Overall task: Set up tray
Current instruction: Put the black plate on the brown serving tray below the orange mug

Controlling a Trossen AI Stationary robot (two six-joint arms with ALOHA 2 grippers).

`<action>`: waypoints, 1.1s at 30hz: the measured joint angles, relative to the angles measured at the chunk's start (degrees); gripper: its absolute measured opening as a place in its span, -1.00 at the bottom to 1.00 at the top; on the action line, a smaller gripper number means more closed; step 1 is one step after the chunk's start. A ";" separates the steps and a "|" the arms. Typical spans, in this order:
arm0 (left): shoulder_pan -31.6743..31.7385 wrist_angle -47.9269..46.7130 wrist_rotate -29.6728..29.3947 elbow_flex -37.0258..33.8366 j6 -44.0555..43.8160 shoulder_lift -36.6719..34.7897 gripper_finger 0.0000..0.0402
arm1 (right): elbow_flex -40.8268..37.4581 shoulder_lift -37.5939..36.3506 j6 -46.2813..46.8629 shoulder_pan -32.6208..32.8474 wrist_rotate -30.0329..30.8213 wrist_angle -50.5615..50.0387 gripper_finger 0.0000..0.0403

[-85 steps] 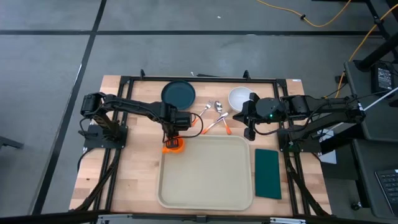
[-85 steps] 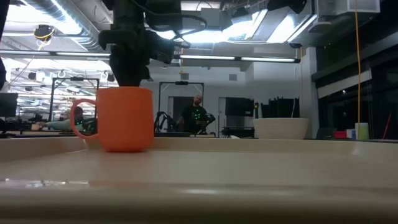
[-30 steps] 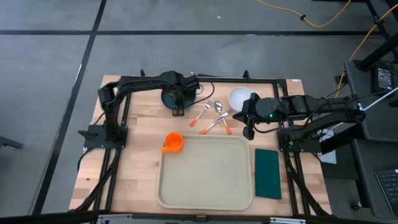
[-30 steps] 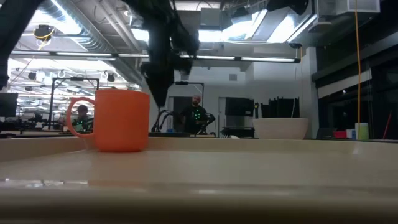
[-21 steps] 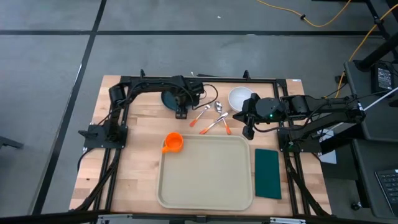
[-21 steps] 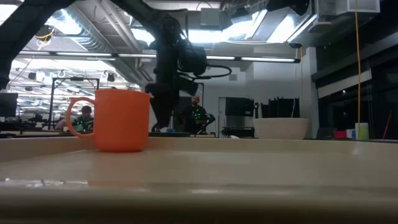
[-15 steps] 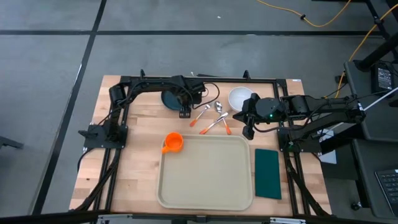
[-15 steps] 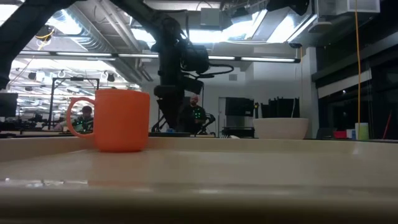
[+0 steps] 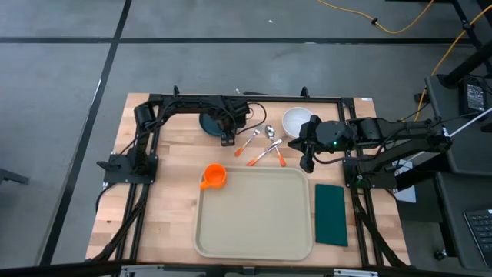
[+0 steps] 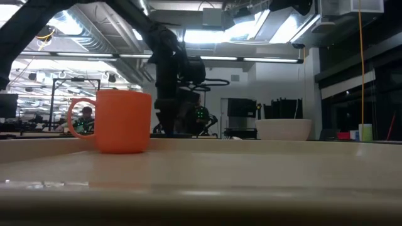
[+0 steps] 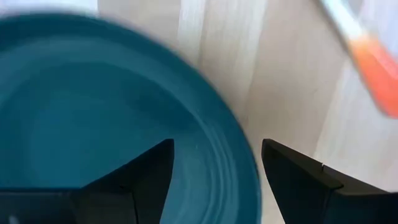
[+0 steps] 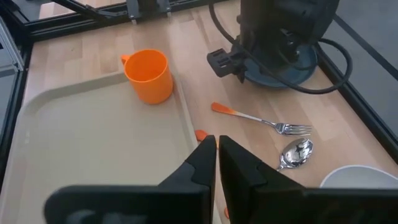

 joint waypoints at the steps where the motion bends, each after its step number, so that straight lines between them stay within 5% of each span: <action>1: 0.27 0.32 -0.03 -0.58 -0.38 0.00 0.19 | 0.00 0.00 0.01 0.00 0.00 0.00 -0.87; 7: 1.72 1.37 -1.06 -2.72 -2.16 0.00 0.04 | 0.00 0.00 0.14 -0.01 0.00 0.01 -0.87; 16: 1.51 -0.66 -1.90 -3.04 -2.23 -0.96 -0.91 | 0.00 0.00 0.39 -0.01 0.00 0.14 -0.87; 33: -12.93 -24.56 -4.43 14.52 -8.42 -19.27 -0.99 | 0.00 0.00 -1.89 0.00 0.00 -2.44 -0.87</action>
